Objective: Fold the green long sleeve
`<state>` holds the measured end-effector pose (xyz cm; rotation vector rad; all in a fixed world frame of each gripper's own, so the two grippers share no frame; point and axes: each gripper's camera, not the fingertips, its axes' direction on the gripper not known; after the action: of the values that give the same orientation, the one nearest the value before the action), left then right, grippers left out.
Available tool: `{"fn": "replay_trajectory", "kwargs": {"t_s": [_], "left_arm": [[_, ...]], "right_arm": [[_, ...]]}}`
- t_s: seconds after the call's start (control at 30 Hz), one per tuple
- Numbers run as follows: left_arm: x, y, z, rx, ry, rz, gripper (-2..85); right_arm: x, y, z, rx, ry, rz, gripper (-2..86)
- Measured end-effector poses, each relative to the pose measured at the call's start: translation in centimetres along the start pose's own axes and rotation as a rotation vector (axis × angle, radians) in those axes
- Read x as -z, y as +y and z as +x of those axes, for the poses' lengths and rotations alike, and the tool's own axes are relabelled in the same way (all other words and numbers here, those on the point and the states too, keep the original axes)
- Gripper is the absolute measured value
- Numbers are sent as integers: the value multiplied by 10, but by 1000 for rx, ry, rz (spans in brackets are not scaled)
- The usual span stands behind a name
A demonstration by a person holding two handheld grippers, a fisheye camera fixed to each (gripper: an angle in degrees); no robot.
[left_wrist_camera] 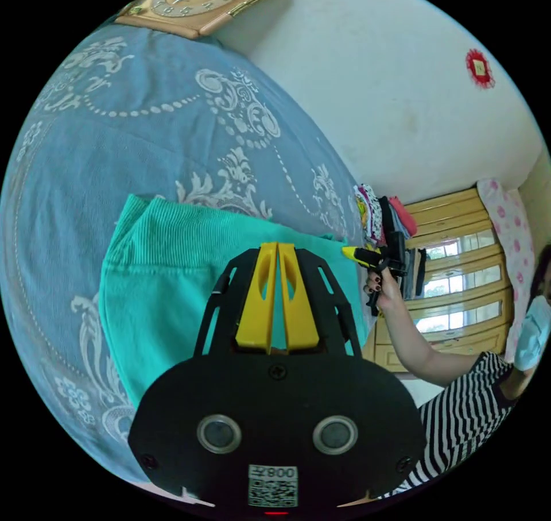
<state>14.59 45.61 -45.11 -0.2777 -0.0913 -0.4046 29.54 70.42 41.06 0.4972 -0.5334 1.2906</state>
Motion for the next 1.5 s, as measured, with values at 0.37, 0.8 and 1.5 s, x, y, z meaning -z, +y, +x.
{"fn": "replay_trajectory", "kwargs": {"t_s": [0.37, 0.8, 1.5], "left_arm": [[38, 39, 2, 69, 43, 74, 6], [139, 242, -3, 306, 2, 151, 95], [80, 264, 60, 324, 5, 64, 22]], "right_arm": [[41, 63, 26, -72, -94, 93, 1], [135, 308, 56, -290, -154, 229, 58], [157, 399, 80, -377, -27, 188, 7]]}}
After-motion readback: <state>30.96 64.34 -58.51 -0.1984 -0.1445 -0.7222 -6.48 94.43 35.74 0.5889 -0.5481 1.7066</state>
